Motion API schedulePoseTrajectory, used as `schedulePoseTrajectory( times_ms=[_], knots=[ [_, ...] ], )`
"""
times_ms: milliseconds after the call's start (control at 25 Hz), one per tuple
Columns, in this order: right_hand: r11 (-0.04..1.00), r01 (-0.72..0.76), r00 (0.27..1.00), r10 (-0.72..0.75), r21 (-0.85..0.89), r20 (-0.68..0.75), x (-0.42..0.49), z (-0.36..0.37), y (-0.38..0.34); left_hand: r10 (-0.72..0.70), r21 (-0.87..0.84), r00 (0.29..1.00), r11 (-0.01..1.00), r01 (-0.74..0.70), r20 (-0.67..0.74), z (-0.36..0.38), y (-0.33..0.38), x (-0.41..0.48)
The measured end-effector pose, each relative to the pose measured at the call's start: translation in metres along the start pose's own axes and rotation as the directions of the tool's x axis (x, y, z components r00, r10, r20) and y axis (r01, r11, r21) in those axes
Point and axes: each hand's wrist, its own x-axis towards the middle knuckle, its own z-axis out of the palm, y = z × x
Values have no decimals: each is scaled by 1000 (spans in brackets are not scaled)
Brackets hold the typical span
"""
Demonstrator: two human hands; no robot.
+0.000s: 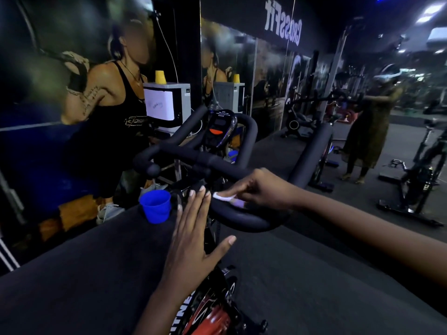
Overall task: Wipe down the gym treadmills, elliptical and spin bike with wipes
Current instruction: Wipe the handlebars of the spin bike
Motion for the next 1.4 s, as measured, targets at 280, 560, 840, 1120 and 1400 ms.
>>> schedulePoseTrajectory(
  times_ms=[280,560,840,1120,1400],
  knots=[
    [971,194,969,-168,-137,180,-48,-48,5,20,46,1000,999,-21,16,-2,1,-1],
    [951,112,976,-160,-289,-150,-78,14,-26,155,8,988,988,-155,13,-1,36,42],
    [932,21,948,-133,-362,-289,-126,-1,25,270,328,926,878,-349,264,32,42,83],
    [837,-216,890,-43,-503,-454,-111,-37,83,241,418,916,832,-366,322,34,43,82],
    [730,-420,817,46,-539,-575,-93,-16,65,198,393,914,855,-338,355,33,46,84]
  ],
)
